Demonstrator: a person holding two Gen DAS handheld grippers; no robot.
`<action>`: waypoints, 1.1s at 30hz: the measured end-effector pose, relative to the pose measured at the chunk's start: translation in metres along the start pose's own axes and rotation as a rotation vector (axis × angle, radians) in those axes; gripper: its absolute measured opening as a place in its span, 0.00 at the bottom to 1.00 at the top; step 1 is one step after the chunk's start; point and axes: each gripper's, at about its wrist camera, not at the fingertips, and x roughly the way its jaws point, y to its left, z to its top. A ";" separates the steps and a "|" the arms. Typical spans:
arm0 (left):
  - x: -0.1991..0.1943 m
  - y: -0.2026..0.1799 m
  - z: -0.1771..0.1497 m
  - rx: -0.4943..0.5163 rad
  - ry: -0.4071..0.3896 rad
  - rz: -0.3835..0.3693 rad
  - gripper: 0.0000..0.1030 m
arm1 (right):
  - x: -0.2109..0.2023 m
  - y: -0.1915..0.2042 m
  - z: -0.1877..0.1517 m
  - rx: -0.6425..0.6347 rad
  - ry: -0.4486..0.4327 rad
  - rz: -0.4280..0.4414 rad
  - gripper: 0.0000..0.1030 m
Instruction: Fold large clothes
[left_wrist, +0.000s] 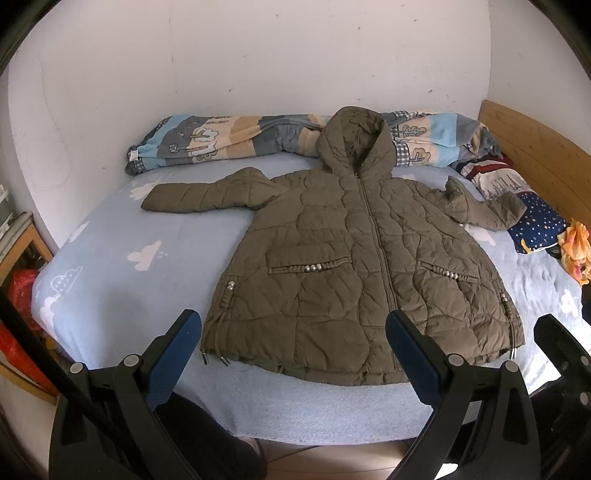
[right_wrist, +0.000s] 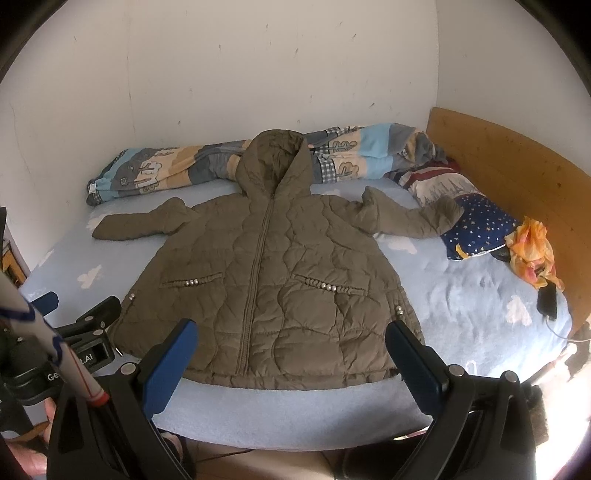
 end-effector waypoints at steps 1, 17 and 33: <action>0.000 0.000 0.000 0.002 0.000 -0.001 0.97 | 0.000 -0.001 -0.001 0.001 0.000 0.000 1.00; -0.002 -0.004 0.000 0.009 -0.001 0.001 0.97 | 0.001 -0.002 -0.003 0.001 0.005 0.000 1.00; 0.003 0.001 -0.001 0.017 0.017 0.003 0.97 | 0.011 -0.004 -0.008 0.009 0.043 0.011 1.00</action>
